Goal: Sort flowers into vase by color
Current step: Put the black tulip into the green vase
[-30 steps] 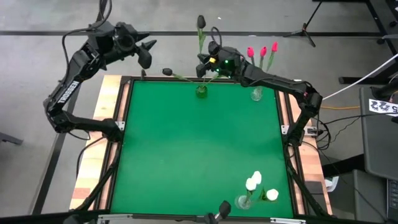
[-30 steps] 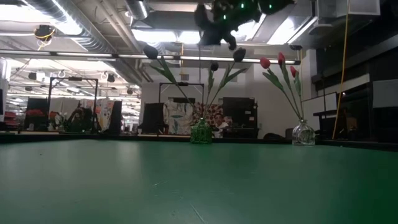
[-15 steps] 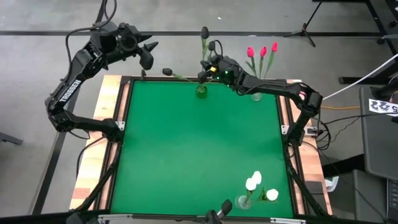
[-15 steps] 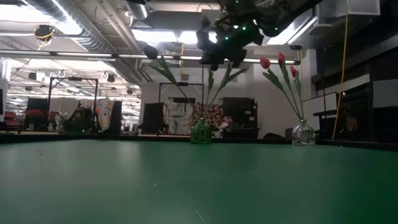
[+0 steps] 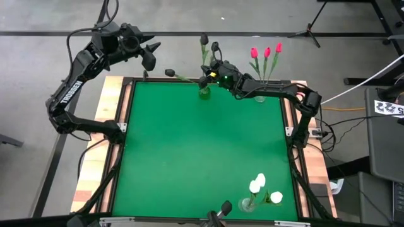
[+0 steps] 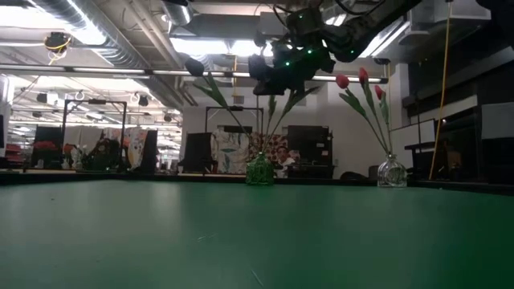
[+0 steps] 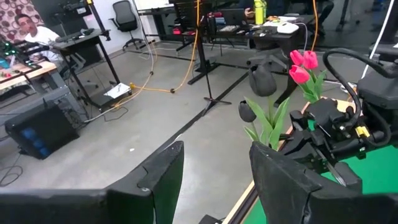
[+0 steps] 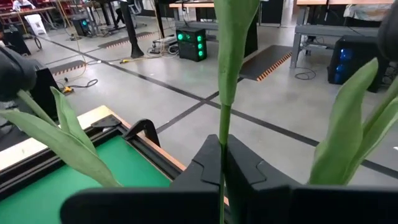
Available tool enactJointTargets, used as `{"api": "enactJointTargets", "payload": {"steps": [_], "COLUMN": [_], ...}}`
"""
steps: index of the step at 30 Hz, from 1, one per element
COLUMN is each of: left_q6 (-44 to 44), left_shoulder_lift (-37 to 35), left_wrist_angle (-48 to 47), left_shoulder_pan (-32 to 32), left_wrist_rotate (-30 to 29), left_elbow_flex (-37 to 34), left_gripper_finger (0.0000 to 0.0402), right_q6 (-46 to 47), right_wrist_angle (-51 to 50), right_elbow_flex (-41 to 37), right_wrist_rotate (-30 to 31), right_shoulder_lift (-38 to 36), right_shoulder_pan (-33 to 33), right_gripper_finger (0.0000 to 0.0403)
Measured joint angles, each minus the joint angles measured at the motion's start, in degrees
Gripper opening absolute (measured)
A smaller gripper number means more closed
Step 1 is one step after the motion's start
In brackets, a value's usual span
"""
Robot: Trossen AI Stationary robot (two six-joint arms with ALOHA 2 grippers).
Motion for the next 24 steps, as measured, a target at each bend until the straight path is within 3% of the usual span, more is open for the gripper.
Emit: {"api": "enactJointTargets", "payload": {"steps": [24], "left_q6": [0.81], "left_shoulder_lift": [0.0], "left_wrist_angle": [0.0], "left_shoulder_pan": [-0.02], "left_wrist_rotate": [-0.22], "left_elbow_flex": [0.0], "left_gripper_finger": [0.0182], "right_q6": [-1.33], "right_wrist_angle": [-5.06], "right_elbow_flex": [-0.53], "right_wrist_rotate": [0.62], "right_shoulder_lift": [-0.02], "right_shoulder_pan": [0.03], "right_gripper_finger": [0.0001]}}
